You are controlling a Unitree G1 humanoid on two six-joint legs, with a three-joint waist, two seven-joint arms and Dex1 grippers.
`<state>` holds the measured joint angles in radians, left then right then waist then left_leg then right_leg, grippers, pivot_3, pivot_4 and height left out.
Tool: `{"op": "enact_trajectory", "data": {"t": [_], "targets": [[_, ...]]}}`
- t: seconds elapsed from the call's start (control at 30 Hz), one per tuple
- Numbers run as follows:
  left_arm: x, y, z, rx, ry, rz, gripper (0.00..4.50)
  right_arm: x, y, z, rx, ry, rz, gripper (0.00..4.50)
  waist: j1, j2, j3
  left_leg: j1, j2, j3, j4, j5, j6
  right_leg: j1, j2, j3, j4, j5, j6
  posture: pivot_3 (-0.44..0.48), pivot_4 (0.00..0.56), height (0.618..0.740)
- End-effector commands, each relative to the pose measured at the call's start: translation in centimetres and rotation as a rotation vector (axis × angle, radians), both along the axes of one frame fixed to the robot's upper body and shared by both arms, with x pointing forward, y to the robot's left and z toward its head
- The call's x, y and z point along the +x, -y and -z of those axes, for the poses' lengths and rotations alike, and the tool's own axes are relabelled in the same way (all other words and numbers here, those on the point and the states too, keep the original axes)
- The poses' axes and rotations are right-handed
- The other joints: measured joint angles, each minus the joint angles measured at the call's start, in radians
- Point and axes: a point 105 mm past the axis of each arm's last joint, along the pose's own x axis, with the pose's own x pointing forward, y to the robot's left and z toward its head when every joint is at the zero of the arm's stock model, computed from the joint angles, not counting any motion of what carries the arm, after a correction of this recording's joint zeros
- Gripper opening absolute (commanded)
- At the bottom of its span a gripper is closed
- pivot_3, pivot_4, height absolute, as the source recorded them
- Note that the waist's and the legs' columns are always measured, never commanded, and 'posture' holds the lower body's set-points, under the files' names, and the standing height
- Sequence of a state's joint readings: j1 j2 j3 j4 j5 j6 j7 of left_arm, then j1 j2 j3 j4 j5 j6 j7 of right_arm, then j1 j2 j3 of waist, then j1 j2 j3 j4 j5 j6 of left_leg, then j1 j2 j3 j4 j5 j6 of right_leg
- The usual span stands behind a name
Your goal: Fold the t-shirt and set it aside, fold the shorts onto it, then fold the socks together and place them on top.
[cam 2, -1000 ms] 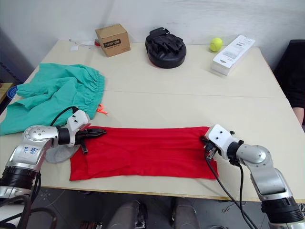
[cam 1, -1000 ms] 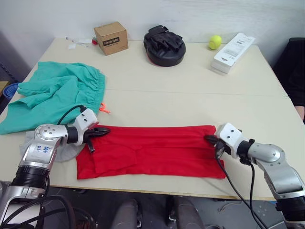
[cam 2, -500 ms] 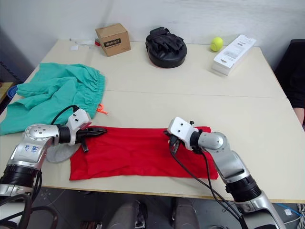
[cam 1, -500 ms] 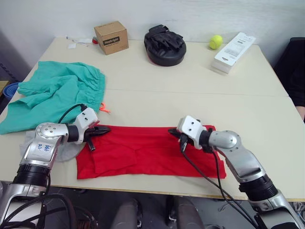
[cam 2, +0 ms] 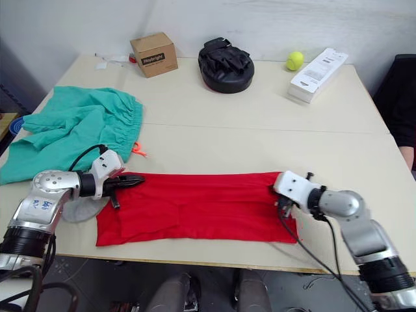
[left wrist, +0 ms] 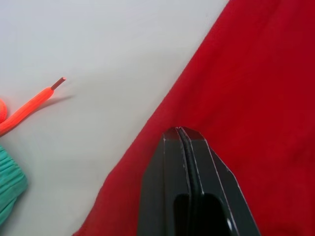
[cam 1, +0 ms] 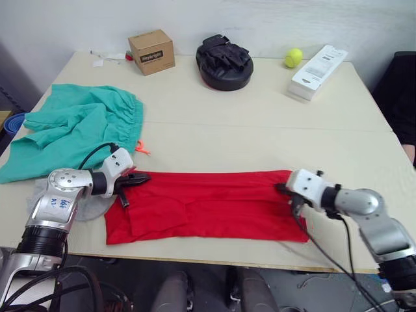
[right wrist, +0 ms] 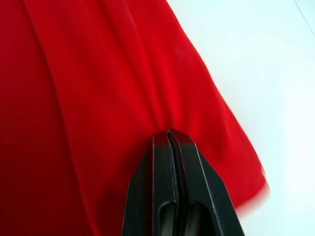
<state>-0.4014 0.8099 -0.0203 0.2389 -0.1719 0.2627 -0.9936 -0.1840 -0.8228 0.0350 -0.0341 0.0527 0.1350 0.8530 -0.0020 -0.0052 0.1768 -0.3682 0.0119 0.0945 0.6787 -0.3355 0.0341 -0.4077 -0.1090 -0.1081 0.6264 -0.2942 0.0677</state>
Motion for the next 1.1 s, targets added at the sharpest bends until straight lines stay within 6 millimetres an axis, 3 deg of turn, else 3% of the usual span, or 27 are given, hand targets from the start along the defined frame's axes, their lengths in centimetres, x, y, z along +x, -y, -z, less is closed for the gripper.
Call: {"op": "enact_trajectory", "data": {"t": [0.03, 0.3, 0.43, 0.6, 0.73, 0.9, 1.07, 1.1], "targets": [[-1.0, -1.3, 0.3, 0.020, -0.056, -0.016, 0.03, 0.1, 1.2, -0.7, 0.041, -0.023, 0.006, 0.00, -0.005, 0.000, 0.000, 0.000, 0.000, 0.000, -0.001, 0.000, 0.000, -0.001, 0.000, 0.000, 0.000, 0.000, 0.000, 0.000, 0.150, 0.740], [-1.4, -0.1, -3.1, -0.012, 0.007, 0.025, 0.03, 1.7, 1.1, -6.6, 0.134, 0.066, -0.037, 0.00, -0.002, 0.002, 0.003, -0.003, 0.000, 0.001, -0.002, 0.000, 0.000, -0.003, 0.000, 0.000, 0.000, 0.000, 0.000, 0.000, 0.150, 0.740], [-2.4, 1.4, -4.5, -0.039, 0.010, 0.092, 0.03, 0.2, -0.6, -7.2, 0.170, 0.029, -0.128, 0.00, 0.002, 0.001, 0.004, -0.004, 0.000, -0.001, -0.002, 0.000, 0.000, -0.003, 0.000, -0.001, -0.001, 0.000, 0.000, 0.000, 0.150, 0.740], [-2.4, 0.9, -4.4, -0.002, 0.000, 0.078, 0.03, 0.1, -1.7, -6.5, 0.130, -0.020, -0.188, 0.00, 0.000, 0.001, 0.004, -0.004, 0.000, 0.001, -0.001, 0.000, 0.001, -0.003, 0.000, -0.001, -0.003, 0.000, 0.000, 0.000, 0.150, 0.740], [-1.7, -0.7, -4.6, 0.050, -0.006, 0.039, 0.88, 0.8, -2.2, -5.8, 0.084, -0.101, -0.259, 0.85, -0.006, 0.001, 0.005, -0.004, 0.000, 0.001, -0.001, 0.000, 0.000, -0.003, 0.000, -0.001, -0.002, 0.000, 0.000, 0.000, 0.150, 0.740], [-0.3, -2.1, -4.8, 0.081, 0.001, 0.009, 2.51, 2.6, -2.5, -5.7, 0.032, -0.126, -0.294, 2.60, -0.002, 0.002, 0.007, -0.004, 0.000, 0.002, -0.001, 0.000, 0.000, -0.004, 0.000, -0.001, -0.001, 0.000, 0.000, 0.000, 0.150, 0.740], [-0.2, -2.3, -5.0, 0.087, -0.005, 0.032, 4.18, 3.1, -2.9, -6.2, 0.027, -0.143, -0.328, 4.37, -0.001, 0.002, 0.007, -0.007, 0.000, 0.002, 0.000, 0.000, 0.001, -0.005, 0.000, -0.004, 0.001, 0.000, 0.000, 0.000, 0.150, 0.740], [-0.2, -2.3, -5.0, 0.090, -0.003, 0.034, 4.44, 3.2, -2.9, -6.2, 0.029, -0.144, -0.327, 4.50, -0.001, 0.002, 0.007, -0.008, 0.000, 0.002, 0.001, 0.000, 0.001, -0.005, 0.000, -0.004, 0.001, 0.000, 0.001, 0.000, 0.150, 0.740]]}}
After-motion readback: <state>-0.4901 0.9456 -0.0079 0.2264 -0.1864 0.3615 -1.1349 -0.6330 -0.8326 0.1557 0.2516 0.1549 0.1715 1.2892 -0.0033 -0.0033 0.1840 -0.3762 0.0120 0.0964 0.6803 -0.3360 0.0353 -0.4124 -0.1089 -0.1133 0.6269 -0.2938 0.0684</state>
